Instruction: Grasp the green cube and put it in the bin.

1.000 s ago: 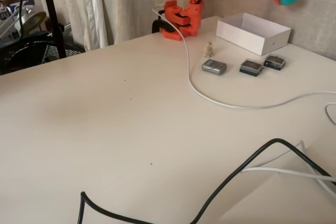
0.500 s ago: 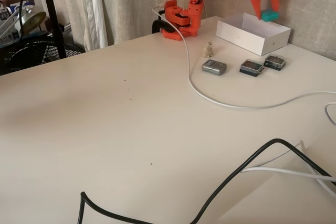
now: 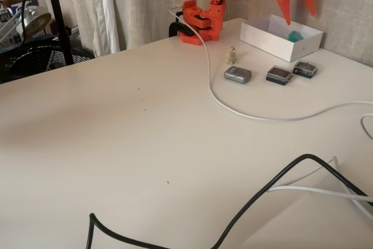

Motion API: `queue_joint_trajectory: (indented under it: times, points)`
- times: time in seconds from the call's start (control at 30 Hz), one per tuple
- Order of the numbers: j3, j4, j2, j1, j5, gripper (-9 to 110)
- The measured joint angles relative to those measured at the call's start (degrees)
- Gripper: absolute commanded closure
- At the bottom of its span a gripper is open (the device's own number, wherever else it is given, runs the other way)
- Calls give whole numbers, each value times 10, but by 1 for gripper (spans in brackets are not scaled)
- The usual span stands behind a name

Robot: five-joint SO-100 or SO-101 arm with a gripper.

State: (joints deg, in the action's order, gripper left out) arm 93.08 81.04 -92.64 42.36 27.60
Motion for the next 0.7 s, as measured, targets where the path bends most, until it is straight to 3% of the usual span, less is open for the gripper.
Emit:
queue_joint_trajectory:
  times: [0.23, 0.47, 0.7]
  points:
    - [0, -131, -2, -28, -37, 70]
    - [19, -290, -53, -178, -69, 70]
    - [169, -390, -209, -363, -89, 69]
